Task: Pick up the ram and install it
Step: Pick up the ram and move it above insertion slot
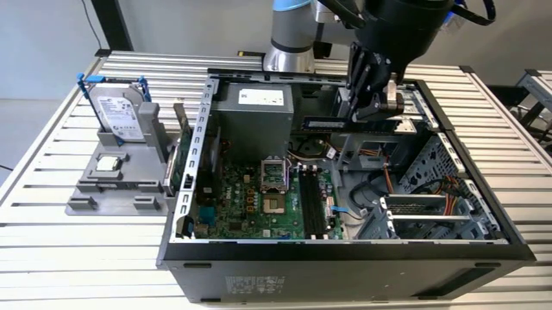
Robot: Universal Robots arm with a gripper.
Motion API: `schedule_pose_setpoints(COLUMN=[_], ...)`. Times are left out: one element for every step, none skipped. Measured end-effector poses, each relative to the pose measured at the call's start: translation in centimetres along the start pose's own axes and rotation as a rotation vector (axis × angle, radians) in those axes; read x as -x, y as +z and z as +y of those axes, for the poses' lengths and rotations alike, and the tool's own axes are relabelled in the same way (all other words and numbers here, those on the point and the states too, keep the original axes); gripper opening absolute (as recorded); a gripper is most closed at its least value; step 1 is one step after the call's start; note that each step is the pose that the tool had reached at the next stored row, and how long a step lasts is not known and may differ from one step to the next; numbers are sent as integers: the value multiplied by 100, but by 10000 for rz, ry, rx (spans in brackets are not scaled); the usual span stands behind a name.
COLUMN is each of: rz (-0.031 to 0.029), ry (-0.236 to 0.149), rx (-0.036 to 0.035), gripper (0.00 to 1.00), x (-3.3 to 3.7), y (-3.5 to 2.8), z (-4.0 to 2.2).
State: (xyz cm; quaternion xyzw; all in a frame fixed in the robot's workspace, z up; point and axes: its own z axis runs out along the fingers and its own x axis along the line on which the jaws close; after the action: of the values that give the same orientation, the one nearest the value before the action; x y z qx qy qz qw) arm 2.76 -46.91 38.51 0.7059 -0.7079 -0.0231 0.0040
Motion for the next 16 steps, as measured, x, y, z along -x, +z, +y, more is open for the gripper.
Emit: schedule_pose_setpoints(rz=[0,0,0,3,5,7,7,8,8,7,7,7,5,5,5,4], ry=[1,2,2,1,1,1,1,1,1,1,1,1,1,1,2,23], rx=[0,0,0,0,0,0,0,0,0,0,0,0,-1,0,0,-1], gripper=[0,0,0,0,0,0,0,0,0,0,0,0,0,0,0,0], x=[0,-1,-1,-1,-1,0,0,-1,-1,-1,-1,-1,-1,-1,-1,-1], y=[0,0,0,0,0,-1,0,-1,-1,-1,0,0,0,0,0,0], z=[0,0,0,0,0,0,0,-1,0,0,0,0,0,0,0,0])
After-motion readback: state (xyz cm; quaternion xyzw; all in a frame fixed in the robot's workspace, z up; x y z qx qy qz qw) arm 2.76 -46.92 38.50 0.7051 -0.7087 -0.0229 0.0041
